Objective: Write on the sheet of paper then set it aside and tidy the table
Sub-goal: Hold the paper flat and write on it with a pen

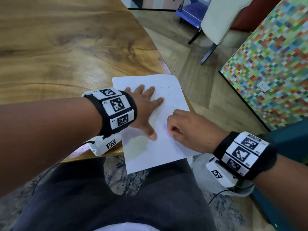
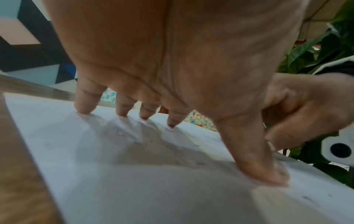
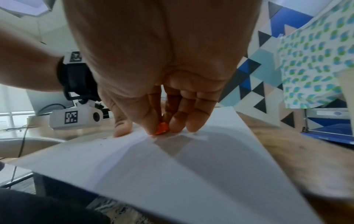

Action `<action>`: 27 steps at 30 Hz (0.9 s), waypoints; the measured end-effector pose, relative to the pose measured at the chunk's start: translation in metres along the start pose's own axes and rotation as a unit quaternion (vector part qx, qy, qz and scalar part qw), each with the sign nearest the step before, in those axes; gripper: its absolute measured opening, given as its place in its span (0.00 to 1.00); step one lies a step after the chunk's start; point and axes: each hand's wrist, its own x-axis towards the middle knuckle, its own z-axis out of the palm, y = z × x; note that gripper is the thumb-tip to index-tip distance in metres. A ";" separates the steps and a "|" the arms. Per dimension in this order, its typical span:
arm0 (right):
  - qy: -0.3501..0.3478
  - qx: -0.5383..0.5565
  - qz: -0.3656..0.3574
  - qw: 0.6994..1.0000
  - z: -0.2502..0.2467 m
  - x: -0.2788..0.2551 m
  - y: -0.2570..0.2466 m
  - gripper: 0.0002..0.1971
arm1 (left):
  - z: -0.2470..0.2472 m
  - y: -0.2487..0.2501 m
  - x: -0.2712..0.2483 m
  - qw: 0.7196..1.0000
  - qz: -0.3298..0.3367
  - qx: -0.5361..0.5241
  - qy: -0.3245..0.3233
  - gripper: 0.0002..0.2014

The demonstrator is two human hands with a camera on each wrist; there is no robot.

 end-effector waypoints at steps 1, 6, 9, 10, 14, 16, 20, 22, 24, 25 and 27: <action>-0.003 -0.005 -0.004 1.000 0.001 0.001 -0.003 0.04 | 0.000 -0.002 0.001 1.000 0.000 -0.006 -0.008 0.68; 0.030 -0.011 0.048 0.998 -0.009 0.033 0.013 0.04 | 0.000 -0.003 0.001 1.000 0.006 -0.006 -0.013 0.71; 0.064 -0.016 0.092 0.994 -0.018 0.056 0.024 0.05 | 0.001 -0.004 0.000 1.000 0.007 -0.006 -0.012 0.71; 0.068 -0.018 0.099 0.993 -0.019 0.060 0.026 0.05 | 0.001 -0.004 0.000 1.000 0.007 -0.008 -0.011 0.71; 0.032 -0.027 0.056 0.998 -0.015 0.046 0.016 0.04 | 0.001 -0.003 -0.003 1.000 0.007 -0.018 -0.017 0.70; 0.003 -0.026 0.007 1.000 -0.008 0.024 0.005 0.04 | 0.001 -0.004 -0.004 1.000 0.011 -0.020 -0.017 0.69; 0.001 -0.020 -0.033 0.999 -0.002 0.007 -0.005 0.04 | 0.005 -0.001 -0.005 0.999 0.038 -0.011 -0.013 0.69; 0.020 -0.012 -0.020 1.000 -0.003 0.014 -0.001 0.03 | 0.012 0.007 -0.005 0.998 0.060 -0.009 -0.011 0.69; 0.028 -0.010 -0.006 1.000 -0.003 0.024 0.006 0.03 | 0.017 0.014 -0.006 0.997 0.071 -0.015 -0.004 0.69; 0.027 -0.012 0.003 1.000 -0.003 0.027 0.009 0.03 | 0.018 0.015 -0.006 0.997 0.071 -0.018 0.002 0.69; 0.033 -0.017 0.015 0.999 -0.004 0.031 0.012 0.03 | 0.015 0.011 -0.007 0.998 0.059 -0.029 0.008 0.68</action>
